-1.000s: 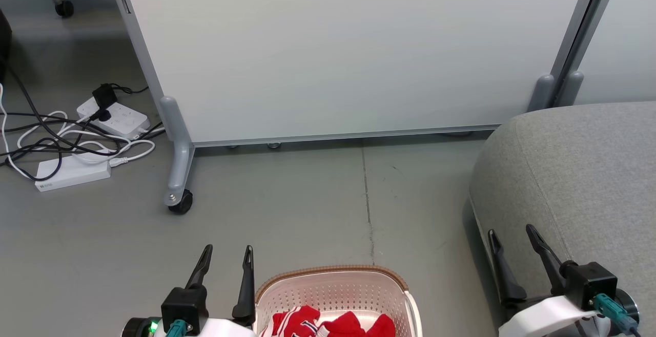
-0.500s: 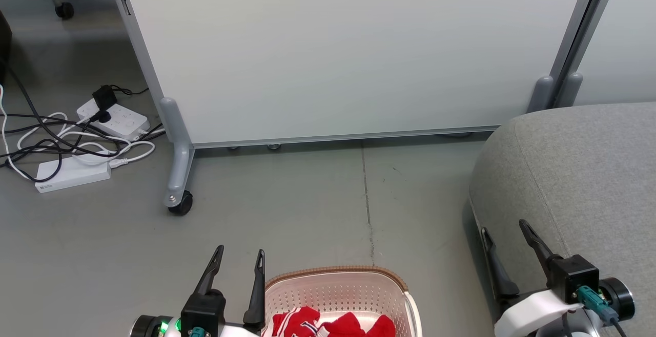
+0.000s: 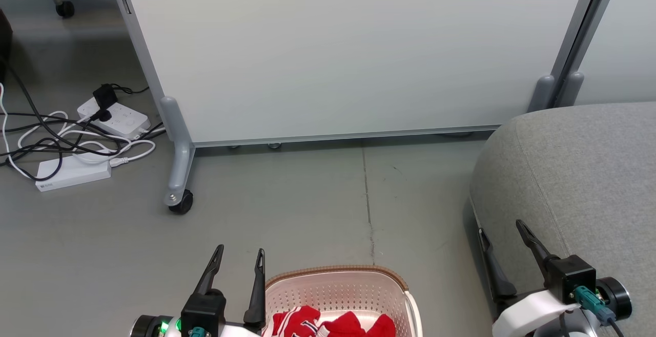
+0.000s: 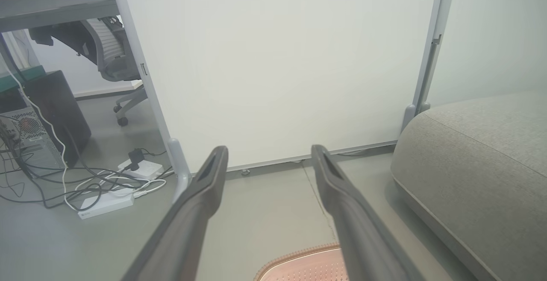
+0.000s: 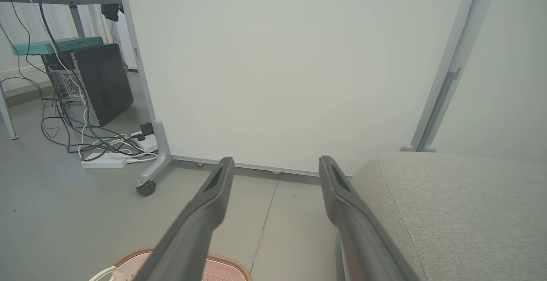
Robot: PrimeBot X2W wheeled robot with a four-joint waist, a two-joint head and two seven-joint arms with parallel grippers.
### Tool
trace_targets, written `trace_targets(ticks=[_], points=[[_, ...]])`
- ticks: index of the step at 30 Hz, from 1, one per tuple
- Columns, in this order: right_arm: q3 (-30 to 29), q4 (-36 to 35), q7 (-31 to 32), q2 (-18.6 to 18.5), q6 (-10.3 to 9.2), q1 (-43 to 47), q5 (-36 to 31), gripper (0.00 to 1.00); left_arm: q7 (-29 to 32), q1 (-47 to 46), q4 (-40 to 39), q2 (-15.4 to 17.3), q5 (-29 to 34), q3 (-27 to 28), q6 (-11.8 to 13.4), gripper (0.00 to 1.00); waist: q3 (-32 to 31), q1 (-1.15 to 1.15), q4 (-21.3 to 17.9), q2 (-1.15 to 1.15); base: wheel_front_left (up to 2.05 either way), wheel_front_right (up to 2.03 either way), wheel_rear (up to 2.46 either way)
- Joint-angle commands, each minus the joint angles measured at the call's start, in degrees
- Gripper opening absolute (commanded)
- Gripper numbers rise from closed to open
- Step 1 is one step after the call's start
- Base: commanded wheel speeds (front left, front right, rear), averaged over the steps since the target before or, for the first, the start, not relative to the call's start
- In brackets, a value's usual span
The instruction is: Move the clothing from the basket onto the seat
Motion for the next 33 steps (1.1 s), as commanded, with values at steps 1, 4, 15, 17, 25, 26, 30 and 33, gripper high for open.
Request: trace_targets(ticks=[1, 4, 15, 17, 25, 26, 30, 33], points=[[0.0, -0.1, -0.4, -0.3, 0.13, -0.5, 0.0, 1.0, -0.1, 0.0, -0.3, 0.2, -0.4, 0.1, 0.3, 1.0, 0.1, 0.0, -0.1, 0.0, 0.0, 0.0, 0.0], [-0.4, 0.2, -0.4, -0.3, 0.13, -0.5, -0.2, 1.0, -0.1, 0.2, 0.3, 0.2, -0.8, 0.0, 0.0, 1.0, 0.4, 0.0, -0.4, 0.0, 0.0, 0.0, 0.0], [-2.7, 0.1, -0.4, -0.3, 0.13, -0.8, -0.7, 1.0, -0.1, -1.2, 2.8, 0.2, -0.8, -2.4, -1.0, 1.0, 3.9, 0.0, -2.5, 0.0, 0.0, 0.0, 0.0], [-3.1, -0.6, -0.4, -0.3, 0.13, -1.3, -1.4, 1.0, -0.1, -1.9, 6.7, 0.2, -1.1, -3.5, -1.5, 1.0, 6.5, 0.0, -3.3, 0.0, 0.0, 0.0, 0.0], [-3.9, -4.5, -0.3, -0.4, 0.13, -5.1, -2.6, 1.0, -0.1, -13.0, 23.2, 0.2, 1.4, -8.9, -4.3, 1.0, 20.1, 0.0, -5.4, 0.0, 0.0, 0.0, 0.0], [-4.0, -4.9, -0.3, -0.4, 0.13, -5.5, -2.7, 1.0, -0.1, -14.5, 25.2, 0.2, 1.7, -9.5, -4.7, 1.0, 21.5, 0.0, -5.5, 0.0, 0.0, 0.0, 0.0], [-3.8, -6.3, -0.3, -0.3, 0.12, -7.2, -3.0, 1.0, -0.1, -20.8, 33.5, 0.2, 2.7, -11.8, -6.1, 1.0, 27.2, 0.0, -6.4, 0.0, 0.0, 0.0, 0.0], [-3.9, -7.2, -0.3, -0.3, 0.12, -8.6, -2.3, 1.0, -0.1, -25.5, 39.1, 0.2, 2.3, -12.9, -7.8, 1.0, 32.0, 0.0, -6.9, 0.0, 0.0, 0.0, 0.0]])
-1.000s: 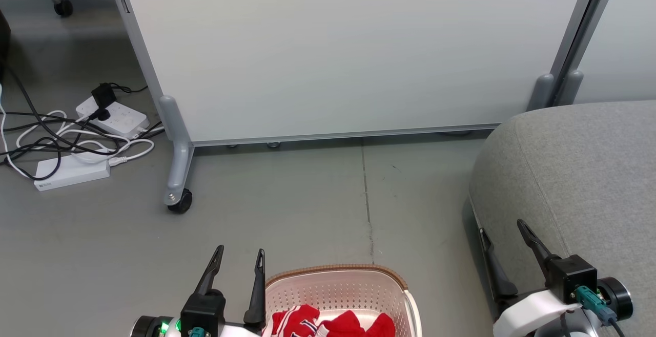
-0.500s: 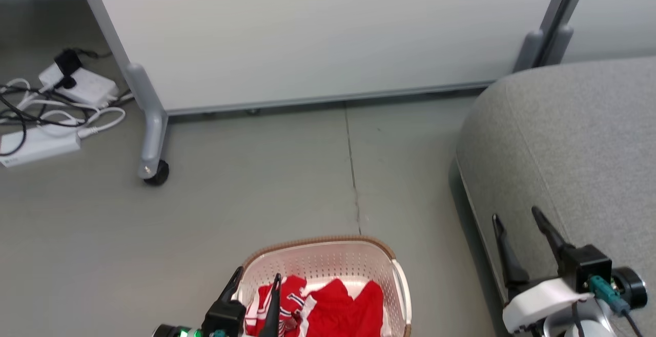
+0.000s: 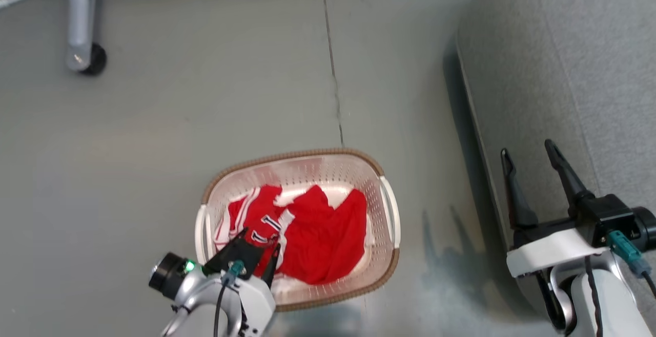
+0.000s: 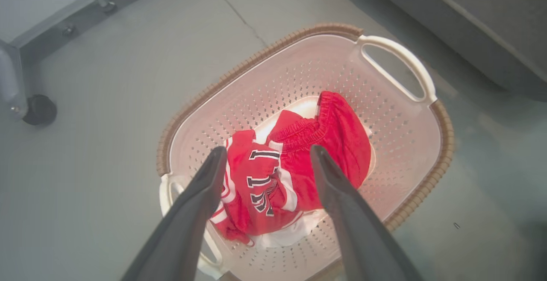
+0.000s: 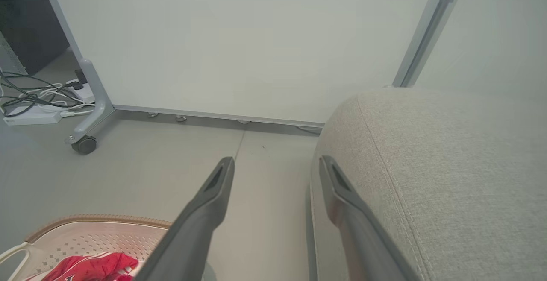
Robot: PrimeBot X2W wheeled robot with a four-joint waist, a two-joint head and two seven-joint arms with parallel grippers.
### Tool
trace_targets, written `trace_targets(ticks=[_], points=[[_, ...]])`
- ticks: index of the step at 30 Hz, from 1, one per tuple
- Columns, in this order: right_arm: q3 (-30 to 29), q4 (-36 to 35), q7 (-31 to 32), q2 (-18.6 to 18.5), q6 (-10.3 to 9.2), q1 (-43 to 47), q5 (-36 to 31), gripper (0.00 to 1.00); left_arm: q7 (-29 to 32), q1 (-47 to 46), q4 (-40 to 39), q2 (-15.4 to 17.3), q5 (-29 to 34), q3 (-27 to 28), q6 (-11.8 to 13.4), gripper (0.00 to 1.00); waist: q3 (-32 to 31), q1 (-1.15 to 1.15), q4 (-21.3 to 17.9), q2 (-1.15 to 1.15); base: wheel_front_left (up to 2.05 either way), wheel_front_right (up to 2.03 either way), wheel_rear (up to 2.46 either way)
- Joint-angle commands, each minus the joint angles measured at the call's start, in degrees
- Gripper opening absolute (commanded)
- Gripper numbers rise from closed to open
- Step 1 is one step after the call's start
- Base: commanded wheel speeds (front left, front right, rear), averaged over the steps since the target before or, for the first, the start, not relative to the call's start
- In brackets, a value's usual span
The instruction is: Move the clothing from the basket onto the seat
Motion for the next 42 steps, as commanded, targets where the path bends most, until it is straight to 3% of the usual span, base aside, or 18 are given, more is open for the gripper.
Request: trace_targets(ticks=[1, 8, 15, 19, 23, 26, 32, 42], points=[[0.0, -0.6, -0.3, -0.3, 0.11, -1.7, 0.6, 1.0, -0.1, -4.2, 3.6, 0.3, -0.4, -0.6, -1.5, 1.0, 8.6, 0.0, -1.5, 0.0, 0.0, 0.0, 0.0], [0.8, -1.5, -0.3, -0.2, 0.11, -5.3, 0.9, 1.0, 2.3, -15.8, 14.8, 0.3, -0.4, -3.5, -2.9, 1.0, 18.2, 0.0, -2.4, 0.0, 0.0, 0.0, 0.0], [1.6, -1.6, -0.3, -0.2, 0.11, -7.5, 1.2, 1.0, 5.4, -21.5, 18.0, 0.3, -2.7, -5.3, -3.9, 1.0, 23.2, 0.0, -3.2, 0.0, 0.0, 0.0, 0.0], [2.3, -1.8, -0.3, -0.2, 0.11, -8.5, 1.4, 1.0, 7.2, -24.7, 19.2, 0.3, -1.9, -7.3, -2.4, 1.0, 25.7, 0.0, -3.8, 0.0, 0.0, 0.0, 0.0], [3.2, -2.7, -0.3, -0.2, 0.11, -9.4, 2.2, 1.0, 11.8, -29.0, 20.7, 0.3, -0.2, -9.6, 2.3, 1.0, 28.6, 0.0, -4.5, 0.0, 0.0, 0.0, 0.0], [4.0, -3.2, -0.3, -0.2, 0.11, -9.5, 2.7, 1.0, 15.4, -30.5, 21.4, 0.5, 0.9, -10.8, 3.4, 1.0, 29.8, 0.0, -4.9, 0.0, 0.0, 0.0, 0.0], [5.4, -4.0, -0.3, -0.2, 0.11, -10.2, 3.5, 1.0, 21.5, -32.9, 21.8, 2.2, 2.7, -13.5, 1.9, 1.0, 31.6, 0.0, -6.2, 0.0, 0.0, 0.0, 0.0], [6.9, -4.8, -0.3, -0.2, 0.11, -10.2, 4.8, 1.0, 28.9, -36.4, 22.0, 3.9, 3.7, -15.7, 1.4, 1.0, 33.5, 0.0, -7.4, 0.0, 0.0, 0.0, 0.0]])
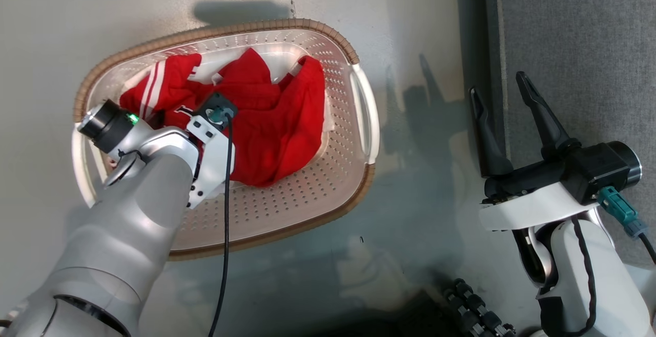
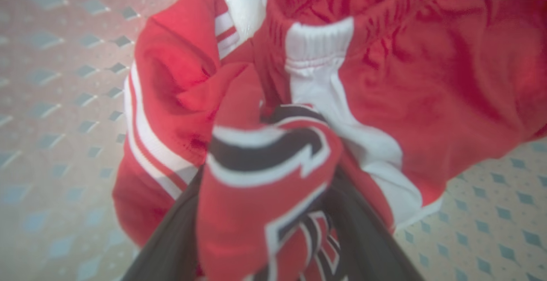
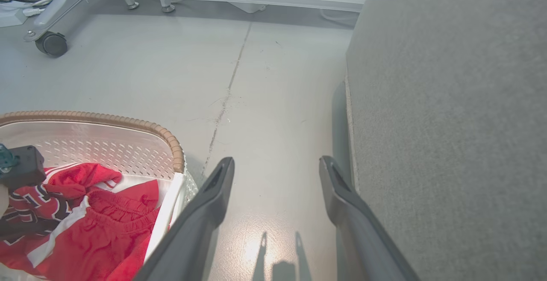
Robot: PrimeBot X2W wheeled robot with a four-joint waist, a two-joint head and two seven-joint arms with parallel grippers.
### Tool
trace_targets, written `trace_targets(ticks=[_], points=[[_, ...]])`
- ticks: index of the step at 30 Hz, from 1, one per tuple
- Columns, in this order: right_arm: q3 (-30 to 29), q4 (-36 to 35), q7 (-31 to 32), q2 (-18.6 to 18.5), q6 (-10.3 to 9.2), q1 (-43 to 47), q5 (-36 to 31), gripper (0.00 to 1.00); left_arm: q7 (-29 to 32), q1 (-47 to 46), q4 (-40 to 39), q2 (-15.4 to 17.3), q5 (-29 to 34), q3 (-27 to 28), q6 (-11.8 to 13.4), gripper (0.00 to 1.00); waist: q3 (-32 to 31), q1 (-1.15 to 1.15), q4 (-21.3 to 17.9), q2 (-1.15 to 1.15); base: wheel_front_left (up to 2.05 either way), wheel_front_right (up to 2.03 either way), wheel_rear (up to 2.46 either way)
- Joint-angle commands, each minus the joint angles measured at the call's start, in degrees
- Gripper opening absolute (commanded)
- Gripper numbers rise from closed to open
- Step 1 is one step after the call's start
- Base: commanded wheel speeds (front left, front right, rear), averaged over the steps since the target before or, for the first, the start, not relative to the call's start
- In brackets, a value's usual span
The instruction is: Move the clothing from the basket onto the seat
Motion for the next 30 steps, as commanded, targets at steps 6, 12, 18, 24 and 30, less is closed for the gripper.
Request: trace_targets(ticks=[6, 12, 18, 24, 30], points=[[0.5, -0.4, -0.3, -0.3, 0.11, -0.8, 0.7, 1.0, 2.0, -2.0, 0.3, 1.6, 0.0, -0.8, -0.3, 1.0, 0.9, 0.0, -0.7, 0.0, 0.0, 0.0, 0.0], [-0.1, 0.5, -0.3, -0.2, 0.11, -0.8, 0.6, 1.0, 3.0, -1.7, 0.3, 0.9, -1.2, -0.7, -0.7, 0.0, 0.3, 0.0, -0.6, 0.0, 0.0, 0.0, 0.0], [-0.1, 1.5, -0.3, -0.2, 0.11, -1.1, 0.6, 1.0, 2.2, 0.0, 0.2, 0.2, -2.8, -0.2, -1.1, 0.0, -1.7, 0.0, -0.2, 0.0, 0.0, 0.0, 0.0], [-0.4, 2.7, -0.3, -0.3, 0.11, -1.2, 0.7, 1.0, 0.6, 1.7, 0.2, -1.0, -3.9, -0.6, -1.2, 0.0, -5.6, 0.0, 0.6, 0.0, 0.0, 0.0, 0.0], [-1.4, 4.0, -0.3, -0.3, 0.11, -0.3, -0.1, 1.0, -1.8, 4.4, 0.2, -1.8, -6.2, 0.2, -0.8, 0.0, -12.0, 0.0, 2.0, 0.0, 0.0, 0.0, 0.0]])
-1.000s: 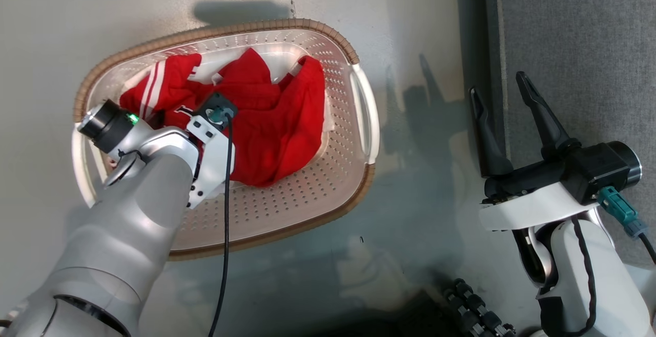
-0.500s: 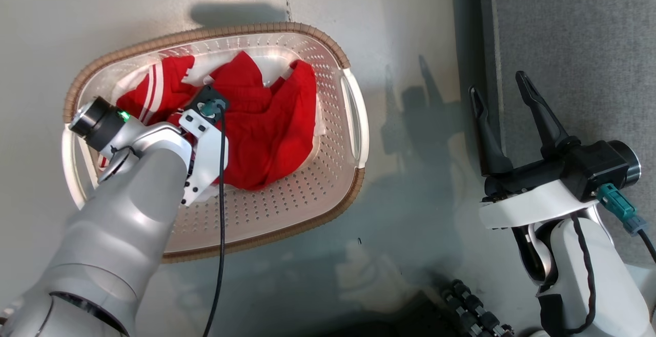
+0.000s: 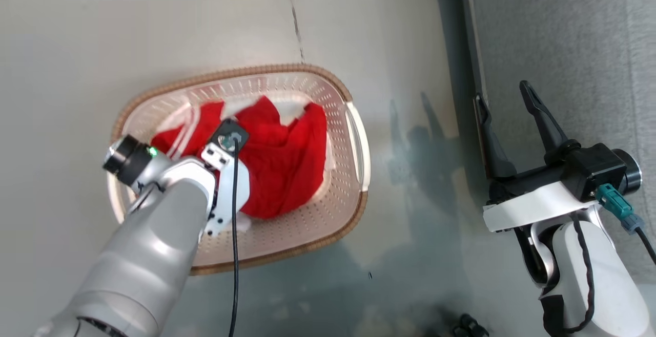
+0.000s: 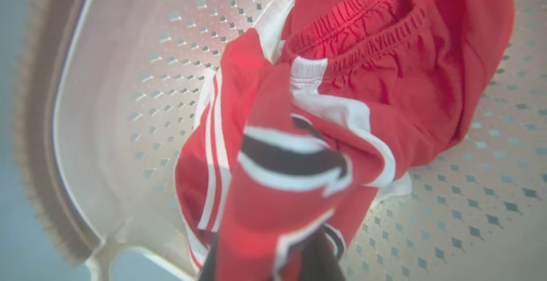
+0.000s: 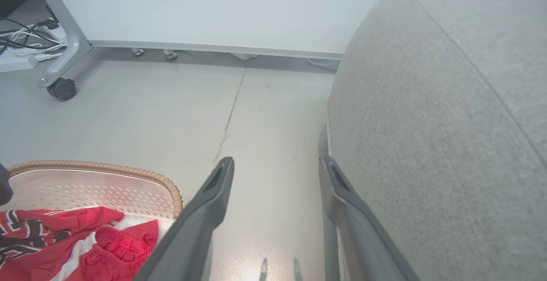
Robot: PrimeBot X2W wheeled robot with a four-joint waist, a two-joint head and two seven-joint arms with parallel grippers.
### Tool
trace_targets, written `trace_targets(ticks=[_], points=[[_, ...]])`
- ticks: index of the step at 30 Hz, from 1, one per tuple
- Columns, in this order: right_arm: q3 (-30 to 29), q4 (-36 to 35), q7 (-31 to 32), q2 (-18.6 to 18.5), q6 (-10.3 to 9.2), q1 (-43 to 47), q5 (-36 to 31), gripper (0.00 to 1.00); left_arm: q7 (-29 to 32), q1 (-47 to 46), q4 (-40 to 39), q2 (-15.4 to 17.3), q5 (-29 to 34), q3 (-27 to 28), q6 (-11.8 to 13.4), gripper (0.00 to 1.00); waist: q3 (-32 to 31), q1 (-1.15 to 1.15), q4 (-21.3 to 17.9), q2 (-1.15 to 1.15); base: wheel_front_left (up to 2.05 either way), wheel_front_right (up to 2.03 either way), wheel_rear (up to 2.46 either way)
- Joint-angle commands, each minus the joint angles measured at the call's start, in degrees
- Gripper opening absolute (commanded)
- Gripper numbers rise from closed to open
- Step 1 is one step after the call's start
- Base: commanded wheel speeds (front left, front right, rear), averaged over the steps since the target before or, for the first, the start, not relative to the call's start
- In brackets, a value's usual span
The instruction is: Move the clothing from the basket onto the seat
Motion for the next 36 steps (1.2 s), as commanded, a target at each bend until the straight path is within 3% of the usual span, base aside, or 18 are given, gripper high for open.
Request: trace_targets(ticks=[1, 7, 17, 22, 26, 31, 36], points=[[-0.3, 0.3, -0.3, -0.3, 0.11, 0.6, -0.4, 1.0, -0.4, 1.0, 0.1, 0.4, -0.6, 0.2, 0.2, 0.0, -3.6, 0.0, 1.3, 0.0, 0.0, 0.0, 0.0], [-1.1, 2.0, -0.3, -0.6, 0.11, 2.3, -0.8, 1.0, -5.4, 6.0, -1.6, -0.2, -4.2, 1.3, 1.1, 0.0, -12.3, 0.0, 3.5, 0.0, 0.0, 0.0, 0.0], [-2.7, 4.0, -0.3, -1.6, 0.11, 6.5, 0.2, 1.0, -18.8, 14.3, -9.5, -0.1, -12.8, 1.3, 2.6, 0.0, -25.7, 0.0, 8.1, 0.0, 0.0, 0.0, 0.0], [-2.6, 5.1, -0.3, -1.7, 0.11, 9.4, 0.7, 1.0, -25.3, 16.8, -14.2, -0.1, -18.1, 1.5, 1.5, 0.0, -31.8, 0.0, 9.9, 0.0, 0.0, 0.0, 0.0], [-2.2, 6.3, -0.3, -1.9, 0.11, 11.7, 1.6, 1.0, -26.8, 18.4, -18.7, -0.2, -19.2, 1.1, 1.1, 0.0, -36.8, 0.0, 10.8, 0.0, 0.0, 0.0, 0.0], [-2.0, 6.7, -0.3, -2.2, 0.11, 14.1, 1.9, 1.0, -26.8, 21.0, -28.9, 0.6, -17.0, 5.3, 2.7, 0.0, -41.1, 0.0, 11.3, 0.0, 0.0, 0.0, 0.0], [-1.8, 5.8, -0.3, -2.4, 0.11, 16.0, 2.1, 1.0, -26.8, 26.6, -46.1, 1.9, -12.5, 13.8, 3.4, 0.0, -44.3, 0.0, 11.2, 0.0, 0.0, 0.0, 0.0]])
